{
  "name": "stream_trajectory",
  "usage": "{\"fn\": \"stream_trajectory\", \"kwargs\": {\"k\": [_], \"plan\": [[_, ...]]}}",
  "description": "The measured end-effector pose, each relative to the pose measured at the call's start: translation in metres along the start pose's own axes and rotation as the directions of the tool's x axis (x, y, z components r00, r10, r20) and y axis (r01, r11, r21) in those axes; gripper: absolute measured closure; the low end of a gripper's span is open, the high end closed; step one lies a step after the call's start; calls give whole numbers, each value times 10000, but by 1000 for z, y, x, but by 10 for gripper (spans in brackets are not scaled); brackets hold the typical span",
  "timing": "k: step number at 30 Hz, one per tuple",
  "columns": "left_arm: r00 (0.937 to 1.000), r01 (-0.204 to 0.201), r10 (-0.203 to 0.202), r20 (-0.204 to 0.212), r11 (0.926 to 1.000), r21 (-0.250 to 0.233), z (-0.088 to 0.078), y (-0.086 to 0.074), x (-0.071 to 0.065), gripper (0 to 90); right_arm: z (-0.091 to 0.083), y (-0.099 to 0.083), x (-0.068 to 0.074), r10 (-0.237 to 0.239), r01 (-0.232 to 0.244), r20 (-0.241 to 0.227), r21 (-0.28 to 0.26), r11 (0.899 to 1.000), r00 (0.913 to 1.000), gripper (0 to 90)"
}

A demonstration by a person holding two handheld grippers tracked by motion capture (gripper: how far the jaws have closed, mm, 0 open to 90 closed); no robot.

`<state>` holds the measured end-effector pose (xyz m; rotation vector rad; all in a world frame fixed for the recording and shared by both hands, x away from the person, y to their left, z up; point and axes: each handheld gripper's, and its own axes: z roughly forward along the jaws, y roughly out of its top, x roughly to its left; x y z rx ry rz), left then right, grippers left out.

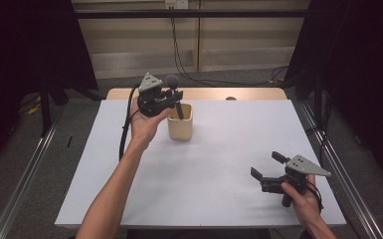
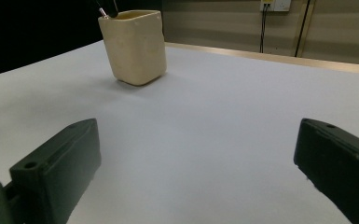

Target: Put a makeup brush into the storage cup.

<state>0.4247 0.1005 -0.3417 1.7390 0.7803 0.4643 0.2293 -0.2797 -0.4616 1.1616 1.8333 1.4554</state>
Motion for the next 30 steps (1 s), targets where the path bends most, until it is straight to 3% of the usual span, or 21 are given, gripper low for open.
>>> {"fn": "stream_trajectory", "kwargs": {"k": [7,22,30], "plan": [[10000,-23,22,51,9998,212,9,-5,4,707,0,0,0,52,-52,-25,6,10000,10000,5],[9994,-246,229,243,9971,721,19,-11,-6,708,0,0,0,99,-98,-123,54,9999,9999,2],[9996,-119,98,265,9967,801,26,-19,-6,708,1,0,0,139,-137,-152,167,9998,9998,0]]}}
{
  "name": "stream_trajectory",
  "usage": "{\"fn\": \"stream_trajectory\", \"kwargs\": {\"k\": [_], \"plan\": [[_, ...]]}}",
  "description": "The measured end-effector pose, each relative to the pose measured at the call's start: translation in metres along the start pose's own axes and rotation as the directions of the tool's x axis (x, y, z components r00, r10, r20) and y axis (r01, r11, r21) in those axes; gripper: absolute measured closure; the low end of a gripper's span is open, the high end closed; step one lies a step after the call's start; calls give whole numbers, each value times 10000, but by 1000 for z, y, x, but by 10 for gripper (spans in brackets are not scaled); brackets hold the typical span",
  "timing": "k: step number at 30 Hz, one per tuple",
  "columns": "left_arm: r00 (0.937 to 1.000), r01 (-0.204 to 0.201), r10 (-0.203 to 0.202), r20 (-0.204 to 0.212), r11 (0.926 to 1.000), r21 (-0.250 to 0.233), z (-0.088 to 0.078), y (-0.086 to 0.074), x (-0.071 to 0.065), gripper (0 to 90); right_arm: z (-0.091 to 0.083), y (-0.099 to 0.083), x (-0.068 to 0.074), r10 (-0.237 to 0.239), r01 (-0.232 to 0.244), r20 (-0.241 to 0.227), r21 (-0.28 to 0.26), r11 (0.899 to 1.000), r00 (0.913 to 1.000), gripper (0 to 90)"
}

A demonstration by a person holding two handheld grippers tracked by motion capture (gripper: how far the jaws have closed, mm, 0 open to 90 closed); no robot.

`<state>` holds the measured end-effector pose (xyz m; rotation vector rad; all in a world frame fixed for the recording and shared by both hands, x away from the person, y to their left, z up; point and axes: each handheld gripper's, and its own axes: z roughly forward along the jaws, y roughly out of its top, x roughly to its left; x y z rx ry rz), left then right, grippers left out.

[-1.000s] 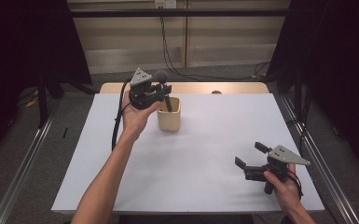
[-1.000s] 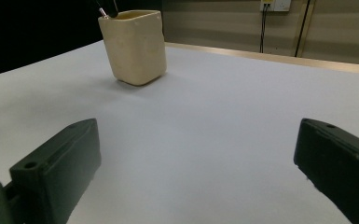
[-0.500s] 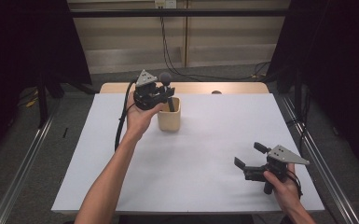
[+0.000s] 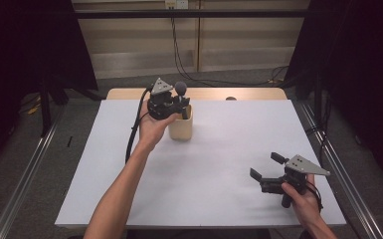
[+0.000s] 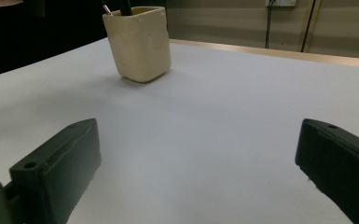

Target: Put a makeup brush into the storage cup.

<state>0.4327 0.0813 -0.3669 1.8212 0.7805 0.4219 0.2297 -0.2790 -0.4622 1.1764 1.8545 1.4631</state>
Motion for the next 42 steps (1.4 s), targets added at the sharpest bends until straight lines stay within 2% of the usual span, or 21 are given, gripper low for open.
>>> {"fn": "stream_trajectory", "kwargs": {"k": [11,18,22,26,29,31,33,37,42], "plan": [[9999,42,-42,-122,10000,-9,6,-16,4,707,0,0,0,20,-20,-18,-59,10000,10000,0],[9998,56,-51,-181,9996,269,11,-23,5,707,0,1,0,40,-40,-37,-60,10000,10000,0],[9994,258,-246,-250,9985,485,11,-23,7,706,-1,0,-1,78,-78,-40,-77,9999,10000,1],[9989,366,-353,-304,9985,399,11,-25,9,702,-1,1,-1,44,-45,-55,-83,10000,10000,1],[9982,490,-476,-369,9981,384,10,-25,10,664,-1,1,-1,41,-41,-45,-71,10000,10000,1],[9968,649,-631,-495,9973,343,9,-25,11,560,-1,1,0,34,-34,-52,-83,10000,10000,1],[9975,503,-485,-520,9982,333,7,-26,11,574,-1,1,0,10,-11,-51,-78,10000,10000,1],[9964,472,-461,-716,9988,136,4,-28,12,456,-1,1,-1,36,-37,-40,-81,10000,10000,1],[9961,512,-519,-716,9986,-123,0,-27,11,395,-1,1,-1,-57,56,-79,-123,9999,10000,1]]}}
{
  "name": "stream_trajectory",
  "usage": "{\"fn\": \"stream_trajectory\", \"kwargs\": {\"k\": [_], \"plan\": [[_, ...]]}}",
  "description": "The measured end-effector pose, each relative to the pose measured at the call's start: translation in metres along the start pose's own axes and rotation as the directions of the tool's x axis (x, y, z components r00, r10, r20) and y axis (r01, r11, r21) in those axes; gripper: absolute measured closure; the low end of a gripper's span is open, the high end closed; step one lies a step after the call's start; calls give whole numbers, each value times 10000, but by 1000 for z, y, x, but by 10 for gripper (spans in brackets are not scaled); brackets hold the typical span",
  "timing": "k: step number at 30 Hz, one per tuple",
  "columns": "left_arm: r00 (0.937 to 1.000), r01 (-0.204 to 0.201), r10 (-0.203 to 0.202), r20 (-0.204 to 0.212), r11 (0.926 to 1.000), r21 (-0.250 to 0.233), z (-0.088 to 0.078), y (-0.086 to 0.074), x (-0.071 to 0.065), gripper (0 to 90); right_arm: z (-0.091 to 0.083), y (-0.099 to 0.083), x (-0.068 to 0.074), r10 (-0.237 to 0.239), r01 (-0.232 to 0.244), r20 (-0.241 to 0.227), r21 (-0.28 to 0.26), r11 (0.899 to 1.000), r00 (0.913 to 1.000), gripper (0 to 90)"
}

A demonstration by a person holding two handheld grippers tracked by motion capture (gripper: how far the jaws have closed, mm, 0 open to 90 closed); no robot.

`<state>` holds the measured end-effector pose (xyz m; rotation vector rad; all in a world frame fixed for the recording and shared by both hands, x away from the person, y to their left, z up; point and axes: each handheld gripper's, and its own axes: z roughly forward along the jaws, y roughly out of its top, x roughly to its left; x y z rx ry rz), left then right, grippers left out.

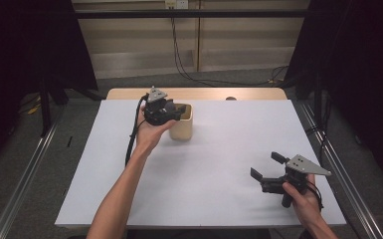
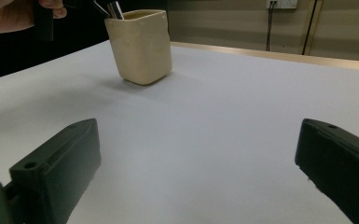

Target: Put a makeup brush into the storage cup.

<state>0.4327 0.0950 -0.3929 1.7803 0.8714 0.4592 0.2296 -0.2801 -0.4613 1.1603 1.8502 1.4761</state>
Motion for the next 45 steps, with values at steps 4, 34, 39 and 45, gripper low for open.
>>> {"fn": "stream_trajectory", "kwargs": {"k": [4,34,39,45], "plan": [[9999,-147,147,22,9999,-21,0,0,-1,285,0,-1,0,1,-1,20,4,10000,10000,0],[9993,-311,297,-247,9977,-609,-36,-4,12,21,1,-1,-2,10,-10,20,0,10000,10000,1],[9982,-344,311,-514,9974,-629,-49,-9,16,22,1,0,2,-73,73,1,-16,10000,10000,0],[9983,-150,110,-574,9975,-696,-66,-13,23,22,1,0,1,-51,51,55,24,10000,10000,0]]}}
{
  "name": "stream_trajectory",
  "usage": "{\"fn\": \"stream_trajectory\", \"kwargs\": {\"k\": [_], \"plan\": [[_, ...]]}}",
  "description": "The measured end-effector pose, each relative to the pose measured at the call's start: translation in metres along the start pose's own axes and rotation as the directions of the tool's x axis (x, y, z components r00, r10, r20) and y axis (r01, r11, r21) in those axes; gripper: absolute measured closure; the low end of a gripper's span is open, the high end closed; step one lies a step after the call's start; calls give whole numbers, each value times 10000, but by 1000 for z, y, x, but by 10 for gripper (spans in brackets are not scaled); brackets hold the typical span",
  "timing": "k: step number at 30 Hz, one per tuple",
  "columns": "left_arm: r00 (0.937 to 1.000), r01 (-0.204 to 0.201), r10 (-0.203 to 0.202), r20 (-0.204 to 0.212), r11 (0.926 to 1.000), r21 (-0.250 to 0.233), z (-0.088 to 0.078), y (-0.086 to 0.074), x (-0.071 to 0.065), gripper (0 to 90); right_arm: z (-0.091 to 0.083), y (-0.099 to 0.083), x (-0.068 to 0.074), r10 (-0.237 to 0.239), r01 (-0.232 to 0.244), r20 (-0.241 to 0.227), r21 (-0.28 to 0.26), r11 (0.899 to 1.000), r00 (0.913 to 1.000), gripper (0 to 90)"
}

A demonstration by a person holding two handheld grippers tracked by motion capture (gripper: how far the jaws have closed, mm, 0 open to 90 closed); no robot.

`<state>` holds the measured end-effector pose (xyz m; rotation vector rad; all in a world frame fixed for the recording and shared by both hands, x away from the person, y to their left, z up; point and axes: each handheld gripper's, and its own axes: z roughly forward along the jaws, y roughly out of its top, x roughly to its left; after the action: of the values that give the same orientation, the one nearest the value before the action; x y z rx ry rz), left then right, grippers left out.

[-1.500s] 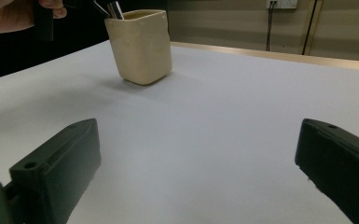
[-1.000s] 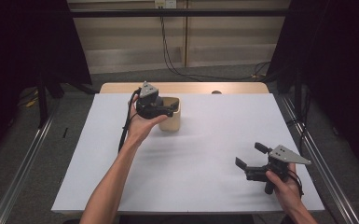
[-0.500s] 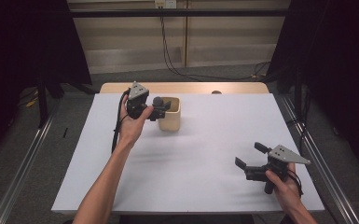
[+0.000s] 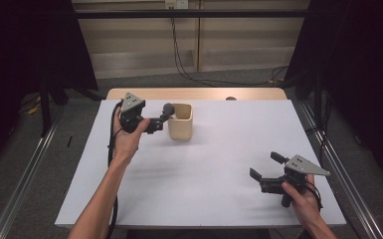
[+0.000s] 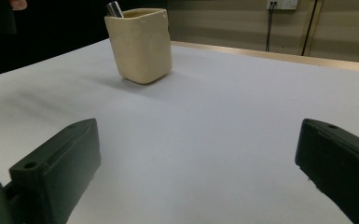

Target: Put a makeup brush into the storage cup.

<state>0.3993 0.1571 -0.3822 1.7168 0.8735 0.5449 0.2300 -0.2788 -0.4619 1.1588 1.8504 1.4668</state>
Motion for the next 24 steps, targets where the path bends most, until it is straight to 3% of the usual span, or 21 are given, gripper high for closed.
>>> {"fn": "stream_trajectory", "kwargs": {"k": [5,10,14,17,20,24], "plan": [[9999,13,-13,-129,10000,-42,-11,-8,4,22,0,0,-1,97,-97,15,35,9999,10000,0],[9995,-245,246,-201,9997,50,-20,-12,5,22,0,0,-1,89,-89,30,49,9999,10000,0],[9998,-158,158,-98,9999,22,-26,-16,5,22,0,0,-1,93,-93,71,37,9999,9999,0],[9994,270,-273,229,9996,102,-29,-19,5,22,-1,0,-1,60,-60,39,31,10000,10000,0],[9998,0,-1,200,10000,33,-34,-20,2,22,-1,0,-1,43,-43,30,4,10000,10000,0],[9996,-67,71,278,9999,-156,-43,-23,-2,21,-2,0,-1,46,-46,62,11,10000,10000,0]]}}
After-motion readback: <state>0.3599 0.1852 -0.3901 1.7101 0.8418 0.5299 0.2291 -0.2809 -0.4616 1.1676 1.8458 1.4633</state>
